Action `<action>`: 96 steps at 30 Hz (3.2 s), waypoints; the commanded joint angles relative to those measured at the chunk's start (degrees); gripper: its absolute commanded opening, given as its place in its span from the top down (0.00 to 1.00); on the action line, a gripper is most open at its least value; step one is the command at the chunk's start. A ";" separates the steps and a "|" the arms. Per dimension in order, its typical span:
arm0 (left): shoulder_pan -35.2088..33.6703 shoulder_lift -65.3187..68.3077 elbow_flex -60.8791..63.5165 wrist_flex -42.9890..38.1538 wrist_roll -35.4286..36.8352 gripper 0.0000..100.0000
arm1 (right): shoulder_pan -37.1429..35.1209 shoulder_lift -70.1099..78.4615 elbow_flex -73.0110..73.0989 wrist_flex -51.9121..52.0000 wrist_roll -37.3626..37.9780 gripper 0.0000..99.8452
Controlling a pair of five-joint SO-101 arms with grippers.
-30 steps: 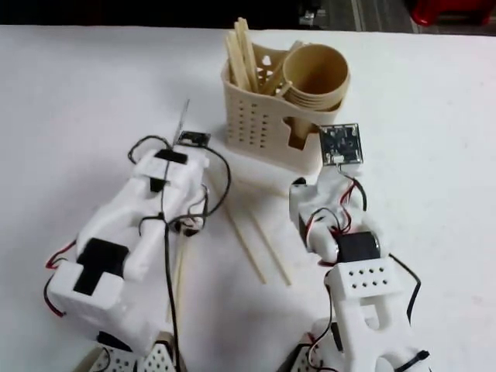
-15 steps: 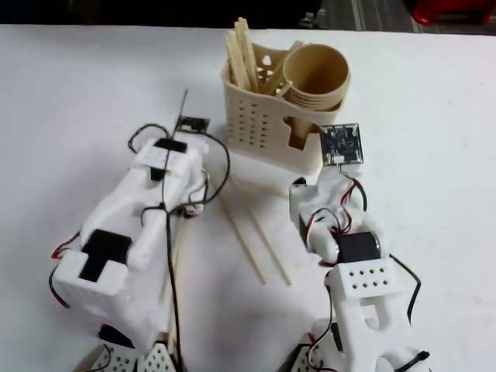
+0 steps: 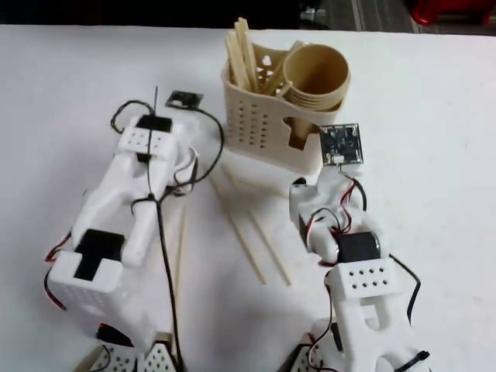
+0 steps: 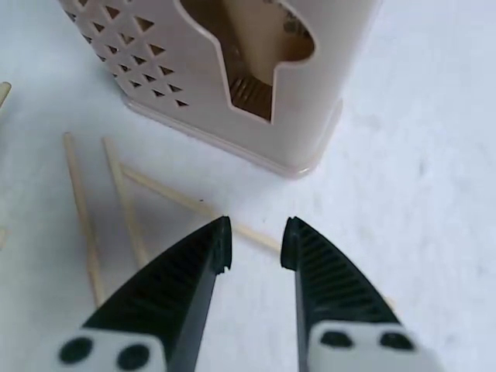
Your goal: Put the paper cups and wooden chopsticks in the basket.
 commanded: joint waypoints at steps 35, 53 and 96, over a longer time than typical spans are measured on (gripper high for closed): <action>6.37 -0.84 8.00 4.04 2.11 0.97 | 0.75 -1.36 -0.35 -1.10 -0.18 0.88; 6.11 -0.40 4.22 6.33 1.76 0.94 | 0.75 -1.36 -0.35 -1.10 -0.18 0.88; 7.16 -0.40 13.10 -7.82 1.85 0.98 | 0.75 -1.36 -0.35 -1.10 -0.18 0.88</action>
